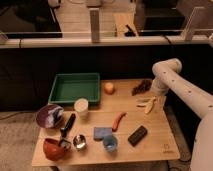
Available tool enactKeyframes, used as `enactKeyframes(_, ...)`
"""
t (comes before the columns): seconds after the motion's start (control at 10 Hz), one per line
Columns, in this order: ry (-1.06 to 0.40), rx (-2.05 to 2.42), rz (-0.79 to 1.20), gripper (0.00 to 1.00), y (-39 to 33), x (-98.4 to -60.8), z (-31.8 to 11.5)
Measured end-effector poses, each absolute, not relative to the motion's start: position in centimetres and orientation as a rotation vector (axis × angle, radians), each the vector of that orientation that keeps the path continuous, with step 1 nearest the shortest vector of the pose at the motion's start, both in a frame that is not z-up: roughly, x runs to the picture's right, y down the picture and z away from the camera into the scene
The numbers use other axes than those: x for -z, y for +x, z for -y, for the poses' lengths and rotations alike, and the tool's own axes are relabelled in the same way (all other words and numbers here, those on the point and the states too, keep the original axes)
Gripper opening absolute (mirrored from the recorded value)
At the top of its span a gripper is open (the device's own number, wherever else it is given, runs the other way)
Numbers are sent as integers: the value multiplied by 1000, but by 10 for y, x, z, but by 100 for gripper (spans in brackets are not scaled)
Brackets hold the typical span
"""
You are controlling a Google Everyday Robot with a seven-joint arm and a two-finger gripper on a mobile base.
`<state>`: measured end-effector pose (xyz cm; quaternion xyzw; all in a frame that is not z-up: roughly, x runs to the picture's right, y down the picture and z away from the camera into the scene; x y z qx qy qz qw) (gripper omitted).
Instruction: Place banana in tray
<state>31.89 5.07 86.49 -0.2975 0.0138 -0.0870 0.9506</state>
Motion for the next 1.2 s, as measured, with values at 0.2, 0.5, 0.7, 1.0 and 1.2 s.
enactKeyframes(0.2,-619,163,-19,80,319,-873,-60)
enactKeyframes(0.5,-625,153,-5,80,320,-885,-70)
enactKeyframes(0.7,-627,140,9,80,318,-891,-74)
enactKeyframes(1.0,-629,116,28,80,318,-908,-87)
enactKeyframes(1.2,-631,108,37,80,317,-909,-89)
